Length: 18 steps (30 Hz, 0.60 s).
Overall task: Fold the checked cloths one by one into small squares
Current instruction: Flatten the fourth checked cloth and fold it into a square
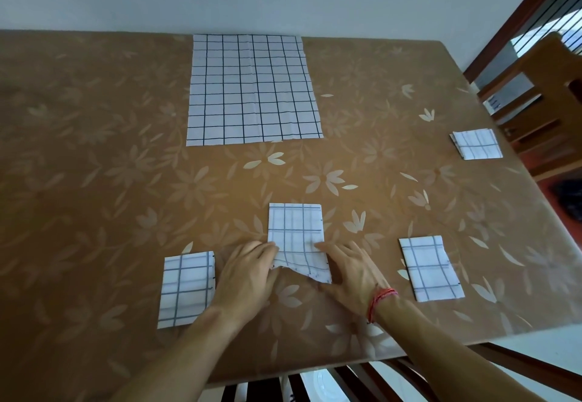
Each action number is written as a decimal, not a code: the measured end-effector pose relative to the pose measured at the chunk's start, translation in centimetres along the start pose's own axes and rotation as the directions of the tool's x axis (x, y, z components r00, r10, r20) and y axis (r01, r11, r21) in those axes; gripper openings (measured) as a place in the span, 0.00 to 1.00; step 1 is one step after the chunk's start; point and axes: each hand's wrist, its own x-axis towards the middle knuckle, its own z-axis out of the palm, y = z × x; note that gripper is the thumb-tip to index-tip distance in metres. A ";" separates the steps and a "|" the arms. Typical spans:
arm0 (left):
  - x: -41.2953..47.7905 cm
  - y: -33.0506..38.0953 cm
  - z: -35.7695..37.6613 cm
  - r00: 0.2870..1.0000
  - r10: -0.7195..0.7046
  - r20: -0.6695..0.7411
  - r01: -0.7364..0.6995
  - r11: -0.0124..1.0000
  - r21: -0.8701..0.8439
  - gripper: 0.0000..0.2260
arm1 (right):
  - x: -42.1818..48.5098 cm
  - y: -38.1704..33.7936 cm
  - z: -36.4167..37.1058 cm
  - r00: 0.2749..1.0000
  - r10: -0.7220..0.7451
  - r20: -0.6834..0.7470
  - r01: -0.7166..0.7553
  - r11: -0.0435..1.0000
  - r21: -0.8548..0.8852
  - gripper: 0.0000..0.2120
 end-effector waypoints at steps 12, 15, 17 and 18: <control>2.7 -0.3 0.1 0.954 -0.286 -0.094 0.270 0.950 -0.154 0.10 | 3.2 0.4 0.0 0.973 0.196 -0.118 -0.179 0.973 0.145 0.16; 3.5 -0.7 0.4 0.939 -0.333 -0.082 0.319 0.936 -0.147 0.12 | 3.8 0.5 0.2 0.964 0.241 -0.115 -0.221 0.962 0.161 0.10; 3.9 -1.0 0.5 0.940 -0.332 -0.075 0.322 0.939 -0.123 0.12 | 4.2 0.7 0.4 0.958 0.263 -0.112 -0.242 0.955 0.172 0.08; 4.0 -1.2 0.7 0.941 -0.332 -0.067 0.323 0.939 -0.116 0.11 | 4.4 0.8 0.5 0.956 0.271 -0.111 -0.248 0.951 0.182 0.09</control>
